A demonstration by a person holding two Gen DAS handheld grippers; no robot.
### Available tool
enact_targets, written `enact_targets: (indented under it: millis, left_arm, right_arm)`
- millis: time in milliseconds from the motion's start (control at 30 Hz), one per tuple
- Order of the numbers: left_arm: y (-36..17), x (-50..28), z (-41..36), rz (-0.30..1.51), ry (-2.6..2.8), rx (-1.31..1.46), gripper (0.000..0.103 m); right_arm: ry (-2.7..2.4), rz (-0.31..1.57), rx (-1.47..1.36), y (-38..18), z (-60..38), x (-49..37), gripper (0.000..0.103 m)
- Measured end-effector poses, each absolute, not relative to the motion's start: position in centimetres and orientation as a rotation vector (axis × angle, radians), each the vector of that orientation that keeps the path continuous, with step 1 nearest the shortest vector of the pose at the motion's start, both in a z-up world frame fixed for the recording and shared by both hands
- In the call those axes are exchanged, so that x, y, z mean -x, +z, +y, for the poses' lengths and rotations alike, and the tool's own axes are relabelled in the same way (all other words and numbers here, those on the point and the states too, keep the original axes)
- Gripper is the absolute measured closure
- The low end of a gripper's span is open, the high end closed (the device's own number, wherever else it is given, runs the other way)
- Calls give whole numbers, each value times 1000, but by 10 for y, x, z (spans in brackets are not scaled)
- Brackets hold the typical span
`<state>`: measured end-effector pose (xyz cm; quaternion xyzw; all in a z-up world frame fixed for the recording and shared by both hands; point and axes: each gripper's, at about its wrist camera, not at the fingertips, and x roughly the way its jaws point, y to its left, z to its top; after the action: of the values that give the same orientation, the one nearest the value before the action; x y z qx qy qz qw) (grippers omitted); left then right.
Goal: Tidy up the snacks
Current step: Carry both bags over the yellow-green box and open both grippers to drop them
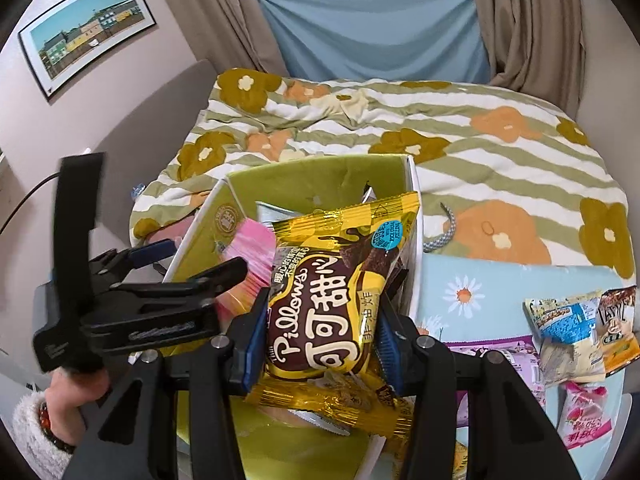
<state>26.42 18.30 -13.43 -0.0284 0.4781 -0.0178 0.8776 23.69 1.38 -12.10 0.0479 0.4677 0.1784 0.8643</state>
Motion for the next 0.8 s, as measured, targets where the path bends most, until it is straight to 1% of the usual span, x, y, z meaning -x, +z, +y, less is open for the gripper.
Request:
enact_targets:
  millis: [333, 533, 700, 767, 800]
  left_arm:
    - [-123, -228, 209, 1007, 25, 124, 0]
    - [-124, -227, 213, 1001, 49, 134, 0]
    - [-129, -231, 213, 1010, 59, 129, 0]
    - [-131, -232, 213, 1016, 62, 127, 0]
    - [-133, -233, 212, 1020, 66, 124, 0]
  right_arm:
    - [419, 971, -117, -113, 25, -247, 58]
    - [458, 963, -72, -105, 42, -271, 57]
    - [473, 980, -53, -113, 55, -297, 57]
    - [472, 981, -55, -118, 59, -306, 52]
    - [477, 983, -67, -121, 59, -310, 38]
